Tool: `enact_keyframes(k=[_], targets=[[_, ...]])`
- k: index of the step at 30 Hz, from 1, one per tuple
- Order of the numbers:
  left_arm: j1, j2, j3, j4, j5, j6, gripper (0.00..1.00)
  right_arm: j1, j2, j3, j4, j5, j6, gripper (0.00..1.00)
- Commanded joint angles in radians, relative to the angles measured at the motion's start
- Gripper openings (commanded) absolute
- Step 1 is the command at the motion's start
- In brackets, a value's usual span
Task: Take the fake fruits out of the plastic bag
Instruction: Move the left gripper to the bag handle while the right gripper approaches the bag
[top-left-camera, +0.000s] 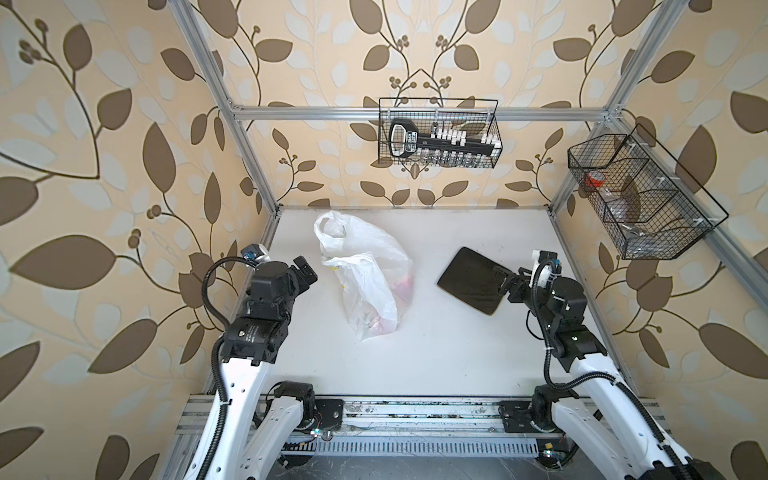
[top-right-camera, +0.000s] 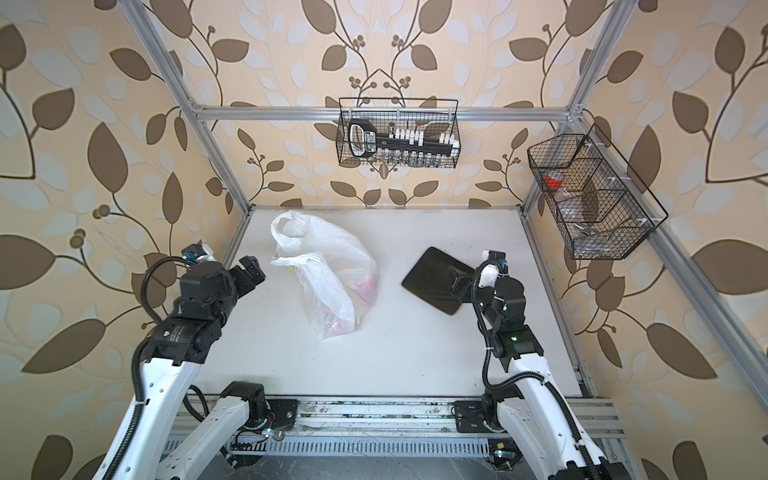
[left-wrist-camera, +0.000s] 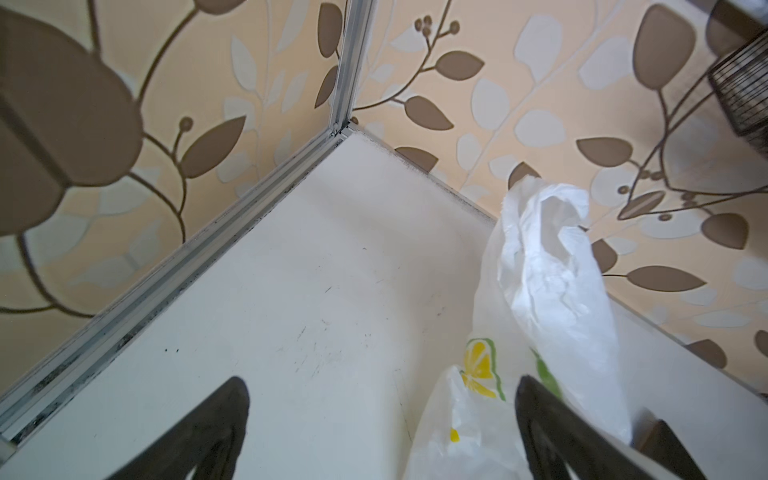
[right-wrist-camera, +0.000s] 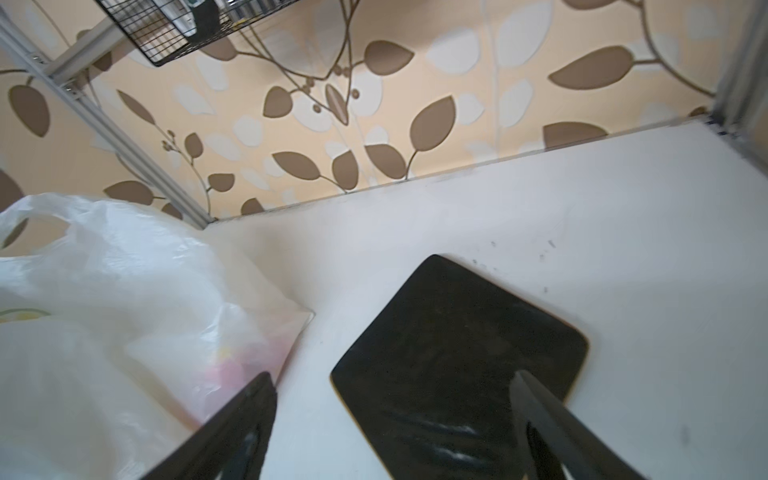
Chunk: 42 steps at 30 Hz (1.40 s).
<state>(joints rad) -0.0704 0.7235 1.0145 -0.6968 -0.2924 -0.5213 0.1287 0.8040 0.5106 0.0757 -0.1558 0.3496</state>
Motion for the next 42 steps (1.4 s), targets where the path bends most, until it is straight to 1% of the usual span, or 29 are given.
enact_keyframes(k=[1,3,6,9,13,15,18,21,25,31,35,37,39,42], targets=[[0.008,-0.003,0.158,-0.286,0.078,-0.107,0.99,0.093,0.062,0.081,-0.072,-0.010,0.016,0.88],[0.008,0.002,0.249,-0.360,0.128,-0.169,0.99,0.168,0.110,0.123,-0.075,0.026,0.001,0.88],[0.008,0.025,0.350,-0.409,0.248,-0.254,0.99,0.265,0.178,0.166,-0.059,0.079,-0.025,0.89],[0.008,0.081,0.426,-0.426,0.398,-0.360,0.99,0.322,0.227,0.189,-0.026,0.105,-0.032,0.89],[0.006,0.172,0.426,-0.346,0.639,-0.451,0.99,0.354,0.275,0.213,-0.010,0.111,-0.022,0.90],[0.006,0.218,0.433,-0.329,0.708,-0.481,0.99,0.367,0.290,0.221,-0.009,0.116,-0.025,0.91],[0.008,0.259,0.424,-0.288,0.766,-0.504,0.99,0.378,0.294,0.219,0.011,0.131,-0.026,0.92],[0.007,0.280,0.398,-0.277,0.769,-0.538,0.99,0.382,0.298,0.222,0.034,0.143,-0.022,0.92],[0.008,0.288,0.344,-0.257,0.782,-0.562,0.92,0.385,0.318,0.240,0.054,0.144,-0.023,0.92],[0.007,0.256,0.263,-0.241,0.783,-0.570,0.70,0.396,0.349,0.260,0.080,0.128,-0.030,0.92],[0.007,0.235,0.278,-0.321,0.760,-0.501,0.54,0.413,0.379,0.286,0.092,0.133,-0.044,0.91],[0.008,0.221,0.283,-0.380,0.732,-0.458,0.49,0.424,0.402,0.306,0.101,0.116,-0.056,0.91],[0.007,0.200,0.273,-0.431,0.704,-0.422,0.36,0.439,0.439,0.346,0.101,0.084,-0.072,0.91],[0.008,0.167,0.243,-0.476,0.678,-0.386,0.21,0.487,0.497,0.422,0.094,0.055,-0.118,0.90]])
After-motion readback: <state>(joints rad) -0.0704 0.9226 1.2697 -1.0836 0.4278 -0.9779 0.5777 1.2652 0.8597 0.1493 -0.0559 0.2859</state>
